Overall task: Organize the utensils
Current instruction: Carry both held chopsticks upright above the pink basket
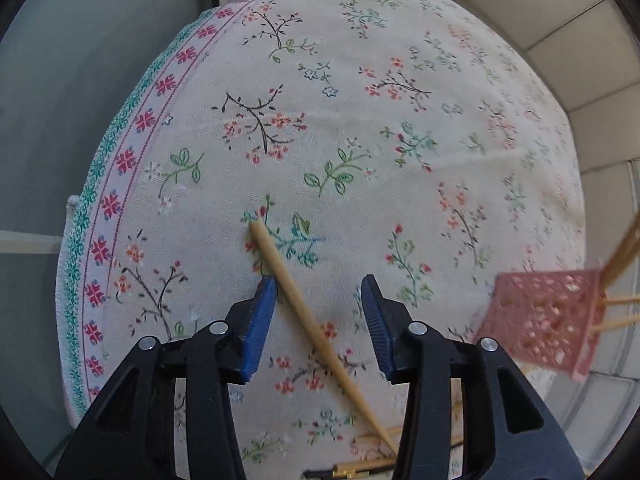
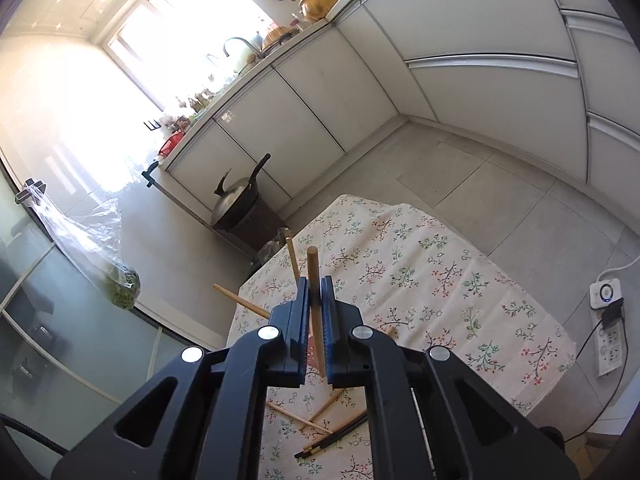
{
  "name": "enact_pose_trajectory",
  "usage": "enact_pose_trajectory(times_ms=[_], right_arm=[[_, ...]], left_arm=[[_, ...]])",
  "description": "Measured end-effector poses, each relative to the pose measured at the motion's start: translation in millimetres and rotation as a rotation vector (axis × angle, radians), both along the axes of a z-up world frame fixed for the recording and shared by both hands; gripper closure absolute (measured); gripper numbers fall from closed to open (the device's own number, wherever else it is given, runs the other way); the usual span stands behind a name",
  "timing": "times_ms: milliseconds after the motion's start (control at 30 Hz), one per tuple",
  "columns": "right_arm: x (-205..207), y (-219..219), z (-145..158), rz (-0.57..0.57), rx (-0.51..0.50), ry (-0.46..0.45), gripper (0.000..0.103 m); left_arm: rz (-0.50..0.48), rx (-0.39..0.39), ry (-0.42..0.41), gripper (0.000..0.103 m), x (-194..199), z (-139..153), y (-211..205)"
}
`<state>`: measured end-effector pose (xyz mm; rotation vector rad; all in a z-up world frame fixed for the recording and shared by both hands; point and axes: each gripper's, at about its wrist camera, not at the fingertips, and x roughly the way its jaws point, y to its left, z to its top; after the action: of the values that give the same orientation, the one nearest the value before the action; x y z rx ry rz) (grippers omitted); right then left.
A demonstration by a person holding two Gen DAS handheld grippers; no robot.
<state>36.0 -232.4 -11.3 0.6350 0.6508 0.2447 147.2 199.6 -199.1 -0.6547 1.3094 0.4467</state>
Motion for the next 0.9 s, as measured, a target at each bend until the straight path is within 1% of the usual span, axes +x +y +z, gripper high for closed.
enact_pose_trajectory(times_ms=[33, 67, 133, 167, 200, 267, 300, 333, 433, 467, 533, 600, 700, 767, 900], right_arm=[[0, -2, -1, -0.001, 0.001, 0.005, 0.097], [0, -4, -2, -0.002, 0.002, 0.011, 0.097], [1, -8, -6, -0.006, 0.006, 0.025, 0.097], [1, -9, -7, -0.007, 0.008, 0.031, 0.097], [1, -11, -7, -0.008, 0.009, 0.035, 0.097], [0, -13, -7, -0.007, 0.017, 0.039, 0.097], [1, -14, -7, -0.005, 0.021, 0.039, 0.097], [0, -14, -6, -0.002, 0.027, 0.038, 0.097], [-2, -12, -2, 0.01, 0.036, 0.029, 0.097], [-2, -11, -1, 0.015, 0.038, 0.026, 0.097], [-4, -8, 4, 0.026, 0.038, 0.017, 0.097], [-4, -5, 10, 0.034, 0.037, 0.008, 0.097], [-5, -3, 18, 0.04, 0.043, -0.004, 0.097], [-5, -3, 24, 0.039, 0.051, -0.012, 0.097], [-2, -7, 35, 0.026, 0.068, -0.02, 0.097]], left_arm=[[0.006, 0.022, 0.001, 0.06, 2, -2, -1], [0.01, 0.062, -0.009, 0.06, 5, -2, -4], [-0.014, 0.126, -0.012, 0.061, 9, -2, -13], [-0.034, 0.137, -0.027, 0.074, 10, -2, -17], [-0.044, 0.133, -0.038, 0.091, 9, -1, -20], [-0.04, 0.019, -0.119, 0.096, 3, 2, -18], [-0.038, -0.008, -0.159, 0.096, -2, 9, -18], [-0.048, -0.011, -0.2, 0.096, -7, 19, -21], [-0.122, -0.035, -0.334, 0.097, -25, 59, -35], [-0.158, -0.023, -0.375, 0.097, -33, 74, -42], [-0.227, 0.032, -0.455, 0.097, -48, 105, -57], [-0.267, 0.079, -0.533, 0.097, -67, 132, -66], [-0.293, 0.167, -0.627, 0.096, -95, 164, -76], [-0.299, 0.213, -0.688, 0.097, -109, 186, -79], [-0.296, 0.232, -0.823, 0.097, -126, 237, -89]])
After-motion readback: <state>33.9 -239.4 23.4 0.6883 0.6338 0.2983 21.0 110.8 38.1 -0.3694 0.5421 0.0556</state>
